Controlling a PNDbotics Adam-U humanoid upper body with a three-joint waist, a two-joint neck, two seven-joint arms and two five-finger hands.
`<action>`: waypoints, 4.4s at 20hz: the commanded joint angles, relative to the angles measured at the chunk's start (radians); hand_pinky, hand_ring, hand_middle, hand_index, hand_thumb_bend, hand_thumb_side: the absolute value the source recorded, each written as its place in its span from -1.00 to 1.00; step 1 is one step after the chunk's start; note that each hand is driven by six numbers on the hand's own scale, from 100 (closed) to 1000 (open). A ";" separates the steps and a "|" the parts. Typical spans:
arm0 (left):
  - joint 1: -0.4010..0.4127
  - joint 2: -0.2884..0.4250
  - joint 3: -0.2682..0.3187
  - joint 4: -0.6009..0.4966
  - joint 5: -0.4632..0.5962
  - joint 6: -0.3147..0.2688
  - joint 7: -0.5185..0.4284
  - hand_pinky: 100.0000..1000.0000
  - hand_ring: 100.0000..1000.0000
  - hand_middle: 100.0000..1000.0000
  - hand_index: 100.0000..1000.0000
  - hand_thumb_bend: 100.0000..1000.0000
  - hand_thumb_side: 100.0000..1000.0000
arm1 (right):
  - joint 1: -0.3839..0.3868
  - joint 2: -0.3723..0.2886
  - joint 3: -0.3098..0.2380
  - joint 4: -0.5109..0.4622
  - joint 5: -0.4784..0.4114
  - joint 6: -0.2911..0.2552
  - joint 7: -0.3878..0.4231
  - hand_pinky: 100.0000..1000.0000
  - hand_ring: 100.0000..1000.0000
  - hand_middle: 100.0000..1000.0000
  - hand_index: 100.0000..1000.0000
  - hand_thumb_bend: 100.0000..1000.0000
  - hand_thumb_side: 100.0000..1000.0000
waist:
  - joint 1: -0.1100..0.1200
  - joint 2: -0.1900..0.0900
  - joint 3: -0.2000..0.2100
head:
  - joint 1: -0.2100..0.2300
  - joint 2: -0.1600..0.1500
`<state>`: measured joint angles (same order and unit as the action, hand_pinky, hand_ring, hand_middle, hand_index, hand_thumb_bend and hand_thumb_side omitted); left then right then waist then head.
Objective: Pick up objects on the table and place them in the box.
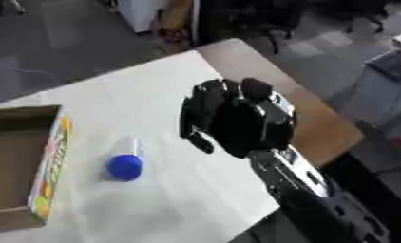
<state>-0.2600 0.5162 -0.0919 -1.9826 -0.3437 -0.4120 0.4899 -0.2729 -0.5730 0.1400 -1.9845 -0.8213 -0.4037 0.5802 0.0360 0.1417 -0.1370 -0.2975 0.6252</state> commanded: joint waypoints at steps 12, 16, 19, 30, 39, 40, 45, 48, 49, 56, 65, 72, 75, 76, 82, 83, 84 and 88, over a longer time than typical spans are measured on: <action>0.002 0.016 0.012 -0.017 -0.003 0.007 0.002 0.22 0.32 0.77 0.50 -0.99 0.36 | 0.011 -0.029 -0.122 -0.016 0.295 -0.114 -0.452 -0.74 -0.01 -0.09 0.26 -1.00 0.64 | 0.005 -0.020 -0.005 | 0.430 0.135; 0.004 0.015 0.014 -0.017 -0.004 0.010 0.004 0.22 0.32 0.77 0.50 -0.99 0.36 | 0.015 -0.036 -0.128 -0.016 0.387 -0.120 -0.472 -0.66 0.08 0.05 0.38 -1.00 0.61 | 0.005 -0.020 0.001 | 0.446 0.137; 0.010 0.014 0.013 -0.017 -0.001 0.012 0.003 0.22 0.32 0.77 0.49 -0.99 0.37 | 0.011 -0.053 -0.132 -0.016 0.499 -0.119 -0.489 -0.59 0.17 0.19 0.50 -1.00 0.49 | 0.004 -0.023 0.015 | 0.449 0.135; 0.017 0.024 0.002 -0.017 0.008 0.014 -0.015 0.22 0.32 0.77 0.49 -1.00 0.37 | -0.017 -0.397 -0.082 -0.016 0.892 -0.125 -0.679 -0.05 0.55 0.51 0.64 -1.00 0.59 | -0.018 -0.034 0.036 | 0.359 0.133; 0.015 0.019 -0.005 -0.017 0.009 0.016 -0.024 0.21 0.31 0.77 0.49 -1.00 0.38 | -0.058 -0.555 0.013 -0.016 1.152 -0.065 -0.670 0.47 0.63 0.64 0.74 -1.00 0.95 | -0.019 -0.024 0.049 | 0.335 0.122; 0.015 0.018 -0.006 -0.017 0.009 0.016 -0.025 0.21 0.31 0.77 0.49 -1.00 0.38 | -0.066 -0.562 0.021 -0.016 1.158 -0.060 -0.647 0.46 0.63 0.63 0.73 -1.00 0.95 | -0.019 -0.023 0.050 | 0.335 0.120; 0.014 0.014 -0.011 -0.017 0.009 0.017 -0.031 0.20 0.31 0.77 0.49 -1.00 0.39 | -0.117 -0.568 0.039 -0.016 1.158 -0.043 -0.538 0.61 0.68 0.72 0.81 -1.00 1.00 | -0.019 -0.017 0.054 | 0.337 0.103; 0.011 0.012 -0.013 -0.017 0.010 0.016 -0.033 0.20 0.31 0.77 0.49 -1.00 0.39 | -0.156 -0.558 0.048 -0.015 1.154 -0.032 -0.473 0.63 0.71 0.74 0.82 -1.00 1.00 | -0.019 -0.014 0.058 | 0.341 0.096; 0.011 0.012 -0.013 -0.017 0.011 0.017 -0.034 0.20 0.31 0.76 0.49 -1.00 0.39 | -0.166 -0.555 0.050 -0.015 1.149 -0.030 -0.459 0.65 0.73 0.75 0.84 -1.00 1.00 | -0.019 -0.013 0.058 | 0.342 0.095; -0.005 0.008 -0.015 -0.017 0.018 0.016 -0.040 0.21 0.31 0.76 0.49 -1.00 0.39 | -0.261 -0.512 0.079 0.075 1.153 -0.071 -0.365 0.70 0.72 0.76 0.83 -1.00 1.00 | -0.019 -0.005 0.071 | 0.336 0.112; -0.050 -0.003 -0.017 -0.017 0.032 0.013 -0.045 0.21 0.31 0.76 0.48 -1.00 0.39 | -0.323 -0.448 0.082 0.225 1.300 -0.146 -0.362 0.71 0.69 0.74 0.82 -1.00 1.00 | -0.023 0.027 0.099 | 0.318 0.096; -0.082 -0.005 -0.017 -0.017 0.043 0.011 -0.048 0.22 0.32 0.76 0.48 -1.00 0.39 | -0.360 -0.425 0.081 0.334 1.358 -0.164 -0.375 0.71 0.65 0.73 0.82 -1.00 1.00 | -0.029 0.040 0.119 | 0.318 0.078; -0.099 -0.006 -0.015 -0.017 0.048 0.013 -0.051 0.22 0.32 0.76 0.48 -1.00 0.39 | -0.366 -0.416 0.079 0.372 1.379 -0.165 -0.385 0.71 0.65 0.73 0.81 -1.00 1.00 | -0.032 0.048 0.130 | 0.317 0.064; -0.105 -0.007 -0.013 -0.017 0.049 0.015 -0.052 0.22 0.32 0.76 0.49 -1.00 0.39 | -0.366 -0.412 0.080 0.381 1.386 -0.165 -0.388 0.70 0.65 0.74 0.81 -1.00 1.00 | -0.033 0.051 0.135 | 0.317 0.059; -0.134 -0.013 -0.014 -0.017 0.048 0.032 -0.064 0.22 0.31 0.76 0.48 -1.00 0.40 | -0.361 -0.392 0.086 0.410 1.417 -0.171 -0.400 0.72 0.68 0.77 0.84 -1.00 1.00 | -0.038 0.072 0.157 | 0.322 0.042; -0.138 -0.014 -0.015 -0.017 0.048 0.036 -0.067 0.22 0.31 0.76 0.48 -1.00 0.40 | -0.360 -0.389 0.085 0.414 1.424 -0.167 -0.402 0.72 0.68 0.77 0.84 -1.00 1.00 | -0.039 0.075 0.160 | 0.324 0.040; -0.141 -0.015 -0.015 -0.017 0.047 0.039 -0.070 0.22 0.31 0.76 0.48 -1.00 0.41 | -0.359 -0.387 0.084 0.417 1.430 -0.164 -0.405 0.72 0.68 0.76 0.87 -1.00 1.00 | -0.040 0.078 0.162 | 0.327 0.039; -0.156 -0.018 -0.014 -0.017 0.043 0.053 -0.082 0.21 0.31 0.76 0.48 -1.00 0.42 | -0.346 -0.383 0.083 0.425 1.444 -0.153 -0.424 0.72 0.70 0.75 0.86 -0.94 1.00 | -0.045 0.090 0.175 | 0.337 0.037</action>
<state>-0.3998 0.4890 -0.1112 -1.9826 -0.2970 -0.3647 0.4102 -0.6120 -0.9388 0.2373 -1.5570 0.6173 -0.5595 0.1645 -0.0079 0.2469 0.0374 0.0350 0.6811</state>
